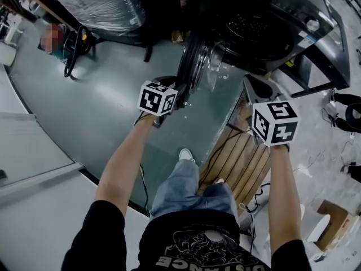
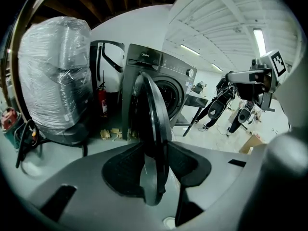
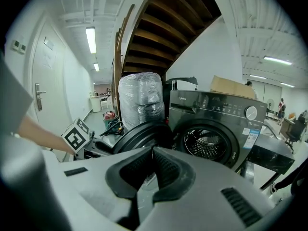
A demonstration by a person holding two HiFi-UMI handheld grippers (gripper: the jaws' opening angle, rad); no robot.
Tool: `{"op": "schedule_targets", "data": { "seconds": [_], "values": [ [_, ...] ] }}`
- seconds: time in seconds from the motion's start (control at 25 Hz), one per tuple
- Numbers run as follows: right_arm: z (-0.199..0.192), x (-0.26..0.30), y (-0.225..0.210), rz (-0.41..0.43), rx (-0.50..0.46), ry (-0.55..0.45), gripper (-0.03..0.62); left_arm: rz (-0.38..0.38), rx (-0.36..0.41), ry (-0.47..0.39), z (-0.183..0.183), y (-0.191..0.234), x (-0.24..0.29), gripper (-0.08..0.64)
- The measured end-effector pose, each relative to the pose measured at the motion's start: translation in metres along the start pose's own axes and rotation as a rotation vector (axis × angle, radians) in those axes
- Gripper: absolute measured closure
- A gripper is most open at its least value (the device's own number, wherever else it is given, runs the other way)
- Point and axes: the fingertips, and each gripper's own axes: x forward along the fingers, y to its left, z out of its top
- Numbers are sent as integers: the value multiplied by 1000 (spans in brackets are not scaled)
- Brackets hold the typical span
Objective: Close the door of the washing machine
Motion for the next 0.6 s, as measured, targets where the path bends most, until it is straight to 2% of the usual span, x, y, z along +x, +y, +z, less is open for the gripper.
{"op": "schedule_targets", "data": {
  "seconds": [0.44,0.6],
  "values": [
    [-2,5,-29,-20,35,-38,569,1,36,22,-1,-16,12,408],
    [-12,6,-47,-3,42,-52,569,7,11,13,-1,-29,20,407]
  ]
}}
